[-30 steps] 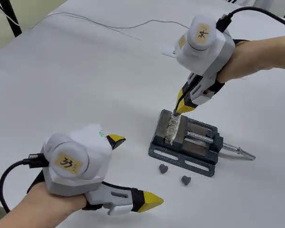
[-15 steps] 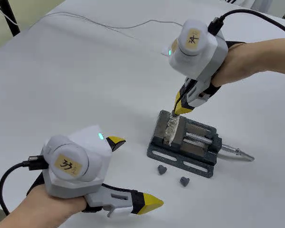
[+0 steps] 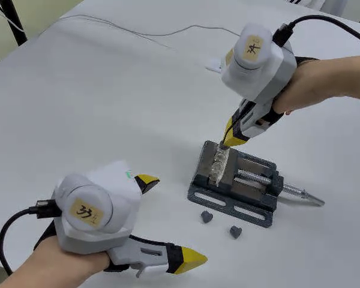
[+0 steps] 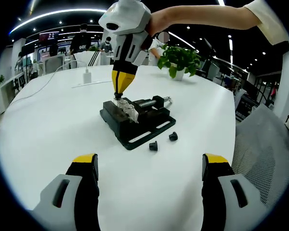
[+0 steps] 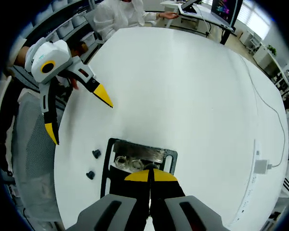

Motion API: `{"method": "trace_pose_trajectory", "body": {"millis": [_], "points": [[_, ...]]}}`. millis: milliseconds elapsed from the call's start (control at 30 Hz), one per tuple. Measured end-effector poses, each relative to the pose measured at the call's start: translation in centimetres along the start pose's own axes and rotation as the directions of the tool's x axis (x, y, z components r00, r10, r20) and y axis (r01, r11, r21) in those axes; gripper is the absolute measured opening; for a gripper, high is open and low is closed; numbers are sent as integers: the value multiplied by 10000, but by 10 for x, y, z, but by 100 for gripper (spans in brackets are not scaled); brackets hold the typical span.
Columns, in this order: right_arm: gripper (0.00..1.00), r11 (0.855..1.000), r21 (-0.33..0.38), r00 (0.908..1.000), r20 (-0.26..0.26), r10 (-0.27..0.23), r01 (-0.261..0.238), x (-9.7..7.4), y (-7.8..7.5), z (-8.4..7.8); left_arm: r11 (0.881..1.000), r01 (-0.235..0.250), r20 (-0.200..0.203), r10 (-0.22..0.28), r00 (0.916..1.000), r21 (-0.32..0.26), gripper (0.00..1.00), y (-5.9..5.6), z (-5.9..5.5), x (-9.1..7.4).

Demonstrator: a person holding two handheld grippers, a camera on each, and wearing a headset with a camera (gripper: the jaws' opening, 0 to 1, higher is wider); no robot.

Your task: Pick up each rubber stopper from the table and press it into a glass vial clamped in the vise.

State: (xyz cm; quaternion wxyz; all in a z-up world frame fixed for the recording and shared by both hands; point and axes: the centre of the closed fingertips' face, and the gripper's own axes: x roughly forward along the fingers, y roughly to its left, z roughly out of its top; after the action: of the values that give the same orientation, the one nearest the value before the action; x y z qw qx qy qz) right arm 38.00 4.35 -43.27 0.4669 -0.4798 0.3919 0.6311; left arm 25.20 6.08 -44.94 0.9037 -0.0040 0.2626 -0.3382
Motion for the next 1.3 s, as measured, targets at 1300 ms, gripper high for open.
{"method": "trace_pose_trajectory", "body": {"millis": [1300], "points": [[0, 9947, 950, 9985, 343, -416, 382, -1, 9, 3, 9981, 73, 164, -84, 9998, 609, 87, 1, 26, -5]]}}
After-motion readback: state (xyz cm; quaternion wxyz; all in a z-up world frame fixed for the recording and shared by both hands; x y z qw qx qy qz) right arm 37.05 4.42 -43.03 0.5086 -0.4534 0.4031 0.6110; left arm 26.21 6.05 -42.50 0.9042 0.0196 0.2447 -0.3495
